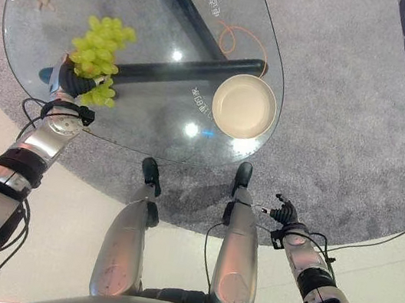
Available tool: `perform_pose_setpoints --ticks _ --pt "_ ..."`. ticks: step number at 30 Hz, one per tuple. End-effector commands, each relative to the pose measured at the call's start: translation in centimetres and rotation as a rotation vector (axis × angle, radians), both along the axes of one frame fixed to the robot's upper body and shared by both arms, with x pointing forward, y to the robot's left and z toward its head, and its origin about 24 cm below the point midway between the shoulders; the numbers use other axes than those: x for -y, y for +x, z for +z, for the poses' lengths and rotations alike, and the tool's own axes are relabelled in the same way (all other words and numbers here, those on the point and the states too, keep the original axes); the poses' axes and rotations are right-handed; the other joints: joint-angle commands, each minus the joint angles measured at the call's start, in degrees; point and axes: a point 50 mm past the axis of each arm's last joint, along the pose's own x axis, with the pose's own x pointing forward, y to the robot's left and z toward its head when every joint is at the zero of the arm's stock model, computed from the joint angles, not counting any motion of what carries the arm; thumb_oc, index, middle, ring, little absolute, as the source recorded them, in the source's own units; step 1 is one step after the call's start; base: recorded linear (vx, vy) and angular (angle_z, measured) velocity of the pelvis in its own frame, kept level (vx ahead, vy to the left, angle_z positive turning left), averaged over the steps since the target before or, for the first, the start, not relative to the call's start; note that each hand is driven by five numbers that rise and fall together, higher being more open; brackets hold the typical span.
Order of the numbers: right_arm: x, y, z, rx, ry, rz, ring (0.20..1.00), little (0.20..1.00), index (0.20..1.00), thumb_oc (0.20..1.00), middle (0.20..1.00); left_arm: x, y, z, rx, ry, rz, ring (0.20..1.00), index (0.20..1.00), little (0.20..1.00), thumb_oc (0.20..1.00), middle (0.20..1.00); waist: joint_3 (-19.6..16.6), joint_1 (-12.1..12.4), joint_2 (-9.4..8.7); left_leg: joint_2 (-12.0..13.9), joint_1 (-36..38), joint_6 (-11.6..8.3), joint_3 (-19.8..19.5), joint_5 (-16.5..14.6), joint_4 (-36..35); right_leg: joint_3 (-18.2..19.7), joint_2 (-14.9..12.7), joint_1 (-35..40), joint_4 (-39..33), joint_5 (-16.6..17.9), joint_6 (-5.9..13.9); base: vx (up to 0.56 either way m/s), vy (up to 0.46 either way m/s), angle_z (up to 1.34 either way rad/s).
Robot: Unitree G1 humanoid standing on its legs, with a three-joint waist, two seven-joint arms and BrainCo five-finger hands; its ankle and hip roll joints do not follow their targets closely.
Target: Pick up fruits into the plate
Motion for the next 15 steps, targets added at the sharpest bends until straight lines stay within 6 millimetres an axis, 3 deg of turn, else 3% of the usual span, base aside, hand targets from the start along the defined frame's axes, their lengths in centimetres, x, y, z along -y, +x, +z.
perform_pose_setpoints --ticks 1,7,13,15 --pt "1.0 -1.4 -0.3 0.012 -0.02 -0.026 1.0 1.0 1.0 1.0 1.0 0.3 0.0 1.5 0.134 -0.193 -0.072 0.2 0.2 0.2 0.2 0.2 -1.18 -0.08 0.53 -5.0 -0.84 2.15 2.17 -6.37 3.88 -2.39 2.33 2.24 -0.41 -2.91 0.03 0.0 0.0 0.0" --pt "-1.3 -0.7 2.3 0.214 0.198 0.057 1.0 1.0 1.0 1.0 1.0 1.7 -1.4 1.3 0.169 -0.122 -0.16 0.2 0.2 0.2 0.2 0.2 -3.54 -0.4 0.47 -4.58 4.9 2.18 2.45 -6.16 1.5 -2.68 1.97 8.36 -2.9 -2.92 0.22 0.03 0.008 -0.03" --pt "-5.3 -1.0 6.0 0.341 0.561 0.359 1.0 1.0 1.0 1.0 1.0 3.5 -4.1 1.1 0.172 0.251 -0.262 0.2 0.2 0.2 0.2 0.2 -11.54 0.1 0.03 -3.3 13.49 1.14 2.55 -5.0 -3.09 -4.0 0.99 18.24 -8.36 -2.07 0.84 0.13 -0.024 -0.01" --pt "-5.9 -0.9 6.8 0.341 0.613 0.422 1.0 1.0 1.0 1.0 1.0 3.7 -4.4 1.1 0.17 0.296 -0.29 0.2 0.2 0.2 0.2 0.2 -12.88 0.3 0.01 -2.78 14.96 0.88 2.72 -4.69 -3.82 -4.22 0.81 19.73 -9.04 -1.81 1.04 0.13 -0.019 0.01"
